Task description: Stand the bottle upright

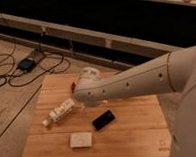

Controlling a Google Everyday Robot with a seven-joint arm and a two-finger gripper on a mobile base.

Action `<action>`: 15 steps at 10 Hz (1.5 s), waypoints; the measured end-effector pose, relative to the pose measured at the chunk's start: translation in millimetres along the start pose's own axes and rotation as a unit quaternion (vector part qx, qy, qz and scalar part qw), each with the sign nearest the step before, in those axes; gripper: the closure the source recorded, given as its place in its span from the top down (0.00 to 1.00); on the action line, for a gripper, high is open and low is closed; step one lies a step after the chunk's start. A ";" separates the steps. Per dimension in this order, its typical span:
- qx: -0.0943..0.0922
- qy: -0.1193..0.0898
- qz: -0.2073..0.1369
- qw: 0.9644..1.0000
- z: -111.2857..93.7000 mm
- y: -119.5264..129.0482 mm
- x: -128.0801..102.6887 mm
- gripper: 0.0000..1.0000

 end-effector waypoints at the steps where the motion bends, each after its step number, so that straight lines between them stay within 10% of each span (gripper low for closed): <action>1: -0.010 0.005 -0.023 1.000 7.5 14.9 -5.4 0.71; 7: -0.024 0.038 -0.182 0.982 40.4 75.6 -28.9 0.71; 12: -0.009 0.050 -0.317 0.947 54.7 113.9 -42.9 0.71; 15: -0.020 0.057 -0.398 0.915 57.3 145.1 -38.4 0.71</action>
